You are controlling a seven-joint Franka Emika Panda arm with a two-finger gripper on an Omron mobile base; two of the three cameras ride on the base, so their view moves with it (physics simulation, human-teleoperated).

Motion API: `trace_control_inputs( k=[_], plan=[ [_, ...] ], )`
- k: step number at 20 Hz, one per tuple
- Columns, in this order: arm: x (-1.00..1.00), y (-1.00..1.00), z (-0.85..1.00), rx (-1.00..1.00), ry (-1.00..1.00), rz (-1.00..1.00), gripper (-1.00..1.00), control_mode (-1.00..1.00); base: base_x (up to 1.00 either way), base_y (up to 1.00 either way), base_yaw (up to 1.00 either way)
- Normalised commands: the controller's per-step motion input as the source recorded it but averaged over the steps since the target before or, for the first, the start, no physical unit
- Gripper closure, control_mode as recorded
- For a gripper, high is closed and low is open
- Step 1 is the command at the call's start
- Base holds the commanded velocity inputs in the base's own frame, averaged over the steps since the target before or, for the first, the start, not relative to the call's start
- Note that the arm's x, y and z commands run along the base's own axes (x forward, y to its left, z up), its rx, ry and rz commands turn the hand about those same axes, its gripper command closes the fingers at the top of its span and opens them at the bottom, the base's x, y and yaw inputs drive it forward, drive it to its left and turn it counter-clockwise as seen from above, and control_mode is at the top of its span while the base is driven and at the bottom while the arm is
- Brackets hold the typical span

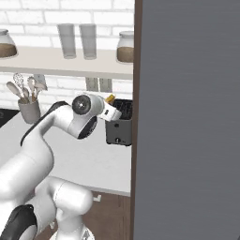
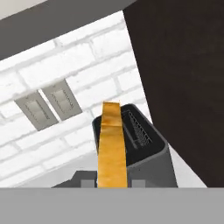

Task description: Start the toaster. Once the lever pops up, take the bread to the plate on the dining counter.

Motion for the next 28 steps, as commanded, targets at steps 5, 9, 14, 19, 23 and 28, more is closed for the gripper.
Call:
trace_control_inputs(
  k=[5, 9, 14, 19, 23, 28],
  plan=[
    [-0.69, 0.17, 0.99, 0.11, 0.30, -0.01, 1.00, -1.00, 0.00, 0.00, 0.00],
    [-0.93, 0.23, 0.55, 0.01, 0.29, 0.00, 1.00, -1.00, 0.00, 0.00, 0.00],
    [-1.00, 0.17, 0.07, 0.00, 0.19, 0.00, 1.00, -1.00, 0.00, 0.00, 0.00],
    [-0.95, 0.07, -0.04, 0.00, 0.07, 0.00, 1.00, -1.00, 0.00, 0.00, 0.00],
    [-0.84, 0.05, -0.17, 0.00, 0.00, 0.00, 1.00, -1.00, 0.00, 0.00, 0.00],
    [-0.70, 0.03, -0.18, -0.03, 0.00, 0.00, 1.00, -1.00, 0.00, 0.00, 0.00]
  ],
)
